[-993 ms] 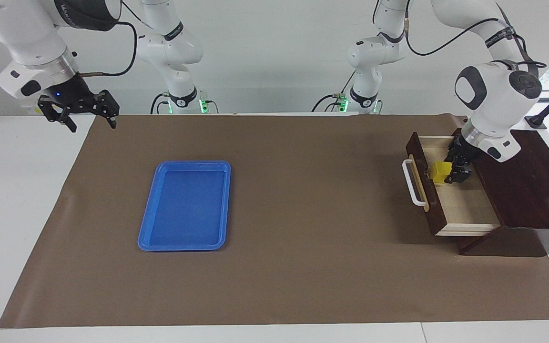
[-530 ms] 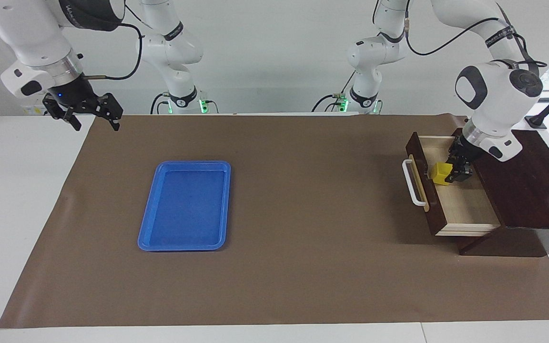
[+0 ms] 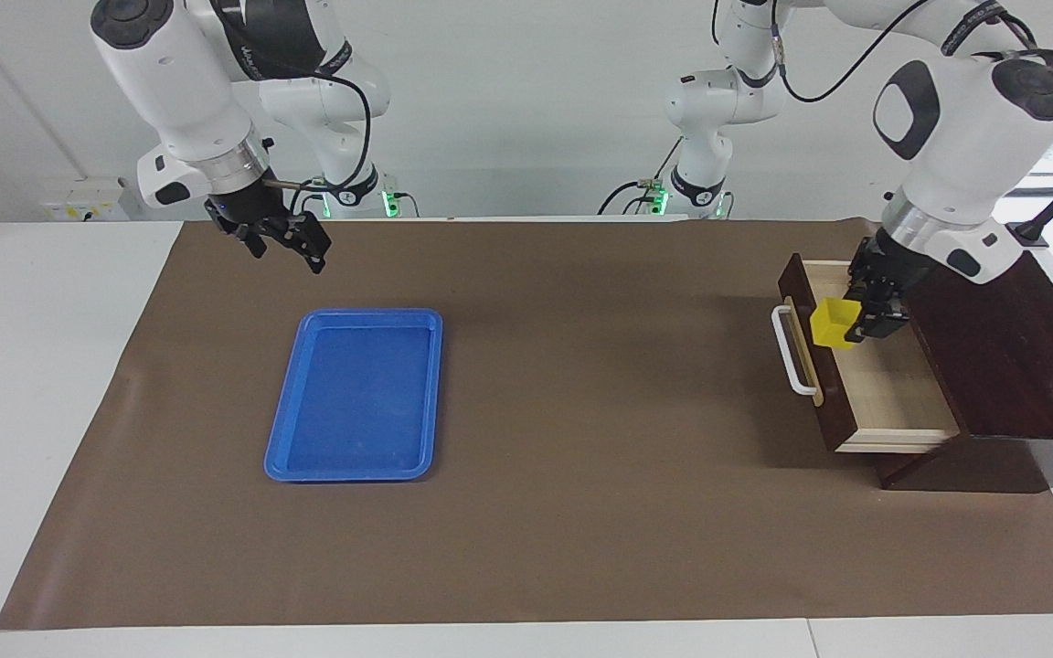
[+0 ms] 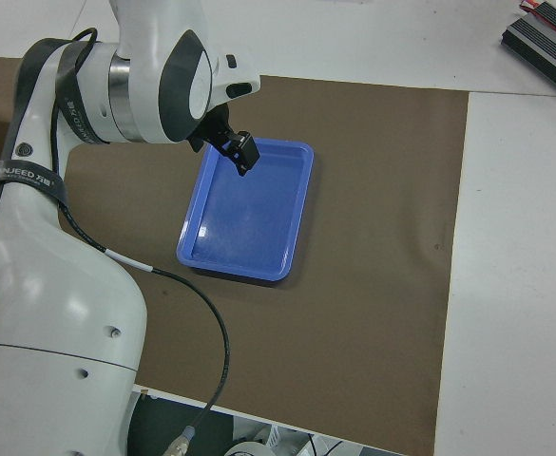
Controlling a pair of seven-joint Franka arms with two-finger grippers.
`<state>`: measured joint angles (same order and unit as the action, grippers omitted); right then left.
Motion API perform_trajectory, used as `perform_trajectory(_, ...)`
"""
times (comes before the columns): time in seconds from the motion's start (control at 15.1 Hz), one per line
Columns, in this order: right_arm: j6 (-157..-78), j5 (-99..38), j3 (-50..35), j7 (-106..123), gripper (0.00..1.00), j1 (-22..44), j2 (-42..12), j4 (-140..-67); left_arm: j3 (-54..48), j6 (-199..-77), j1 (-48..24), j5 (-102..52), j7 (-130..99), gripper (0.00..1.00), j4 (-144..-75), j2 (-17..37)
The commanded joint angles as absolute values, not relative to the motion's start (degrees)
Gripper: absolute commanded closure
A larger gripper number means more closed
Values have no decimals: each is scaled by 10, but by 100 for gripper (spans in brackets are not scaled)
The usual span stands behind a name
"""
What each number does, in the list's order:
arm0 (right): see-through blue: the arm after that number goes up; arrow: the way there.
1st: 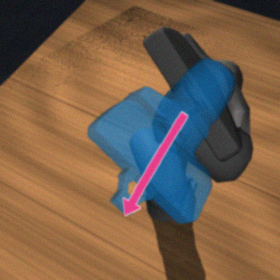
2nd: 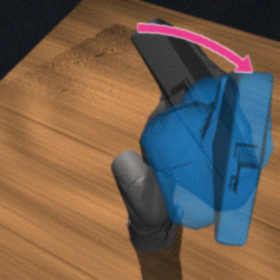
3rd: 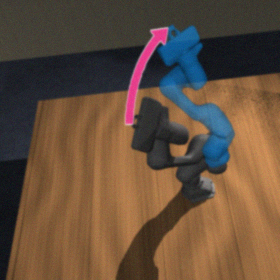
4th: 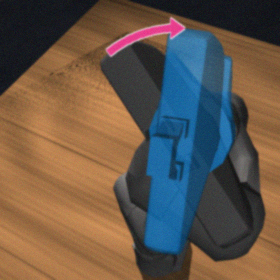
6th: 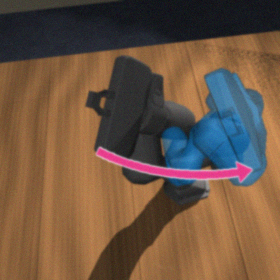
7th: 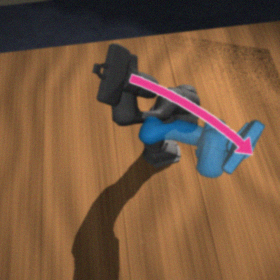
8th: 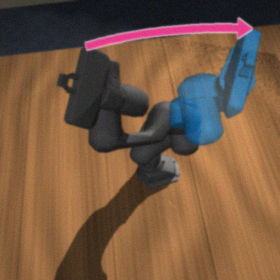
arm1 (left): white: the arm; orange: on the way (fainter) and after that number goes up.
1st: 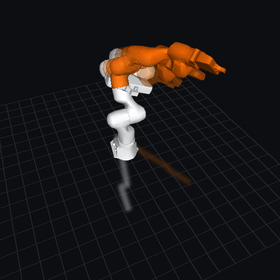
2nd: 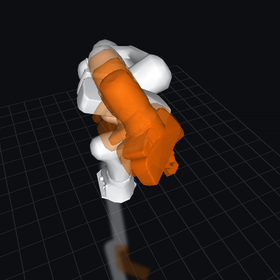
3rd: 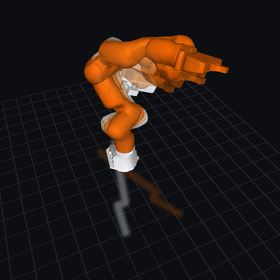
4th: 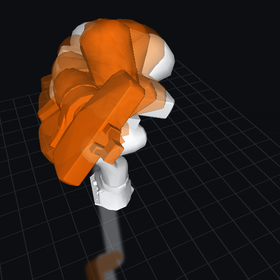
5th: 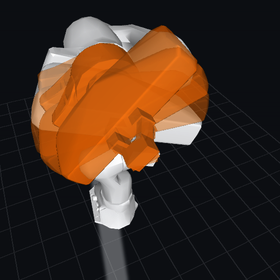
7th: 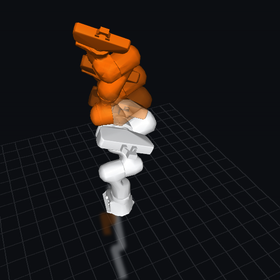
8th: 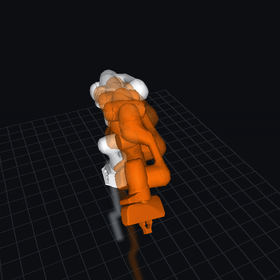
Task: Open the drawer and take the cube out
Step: 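Lift the cube with the left gripper while the right gripper approaches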
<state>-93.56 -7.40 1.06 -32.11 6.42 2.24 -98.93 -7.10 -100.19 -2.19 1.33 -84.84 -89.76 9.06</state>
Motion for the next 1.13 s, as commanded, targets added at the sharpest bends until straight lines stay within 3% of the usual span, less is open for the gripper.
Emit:
perform_trajectory(0.0,-977,-122,11,-429,0,88,20,-1020,-62,-979,-88,21,-978,100,-869,120)
perform_trajectory(0.4,-1098,-280,11,-640,0,147,-55,-1029,-63,-927,-186,13,-1148,100,-794,174)
perform_trajectory(0.73,-1229,-410,11,-714,0,188,-94,-1061,-64,-947,-205,-6,-1159,100,-790,178)
perform_trajectory(1.06,-1310,-536,11,-751,0,237,-147,-1063,-64,-963,-207,-10,-1167,100,-793,178)
